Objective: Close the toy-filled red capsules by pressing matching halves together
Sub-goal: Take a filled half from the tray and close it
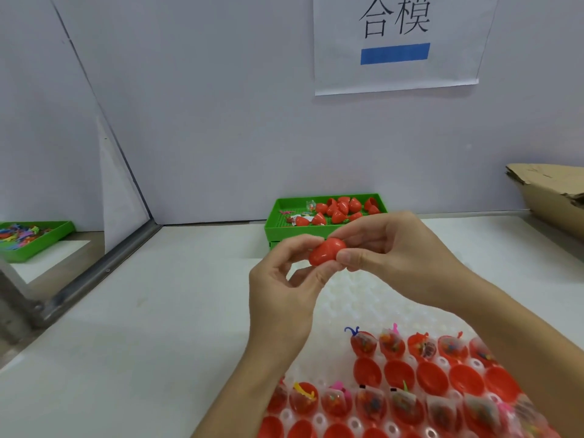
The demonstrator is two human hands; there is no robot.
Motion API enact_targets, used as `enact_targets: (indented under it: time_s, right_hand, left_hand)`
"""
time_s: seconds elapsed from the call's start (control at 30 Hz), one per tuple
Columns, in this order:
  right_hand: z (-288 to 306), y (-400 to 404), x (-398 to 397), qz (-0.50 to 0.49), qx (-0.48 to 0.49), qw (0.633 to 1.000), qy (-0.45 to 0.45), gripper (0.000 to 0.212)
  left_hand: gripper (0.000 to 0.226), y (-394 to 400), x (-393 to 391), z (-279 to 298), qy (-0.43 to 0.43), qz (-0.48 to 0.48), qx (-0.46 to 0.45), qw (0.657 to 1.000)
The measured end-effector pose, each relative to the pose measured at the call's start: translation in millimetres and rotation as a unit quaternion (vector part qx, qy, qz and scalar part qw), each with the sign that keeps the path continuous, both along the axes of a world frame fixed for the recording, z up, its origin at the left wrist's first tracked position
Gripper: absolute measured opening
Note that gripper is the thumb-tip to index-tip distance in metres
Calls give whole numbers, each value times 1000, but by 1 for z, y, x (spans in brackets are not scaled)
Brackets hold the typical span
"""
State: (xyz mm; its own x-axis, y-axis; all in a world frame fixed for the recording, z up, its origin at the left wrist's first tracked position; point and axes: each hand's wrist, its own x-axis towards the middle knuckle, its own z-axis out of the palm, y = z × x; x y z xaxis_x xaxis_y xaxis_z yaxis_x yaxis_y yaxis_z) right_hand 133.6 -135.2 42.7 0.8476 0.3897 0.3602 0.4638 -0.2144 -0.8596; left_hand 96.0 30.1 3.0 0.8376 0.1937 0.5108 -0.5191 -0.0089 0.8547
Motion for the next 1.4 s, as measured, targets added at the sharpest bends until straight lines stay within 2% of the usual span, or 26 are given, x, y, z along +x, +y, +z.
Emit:
enact_targets:
  time_s: [0.23,0.53,1.03,1.3,1.4]
  right_hand:
    - [-2,1,1,9,17,1000,21,15]
    - [0,2,-1,2,0,1000,1,28]
    - [-2,6,-2,-12,8,1000,-9,22]
    - [-5,15,-8,-42,-13,998,-48,35]
    - [-6,16,-8,-59,-34,996,-61,35]
  left_hand:
    - [29,2,-1,2,13,-13,6,1000]
    - [36,5,0,1,31,-16,40,999]
    - [37,4,1,0,20,6,54,998]
    - [44,4,2,-3,-10,37,81,996]
    - [44,3,3,-7,-21,38,87,995]
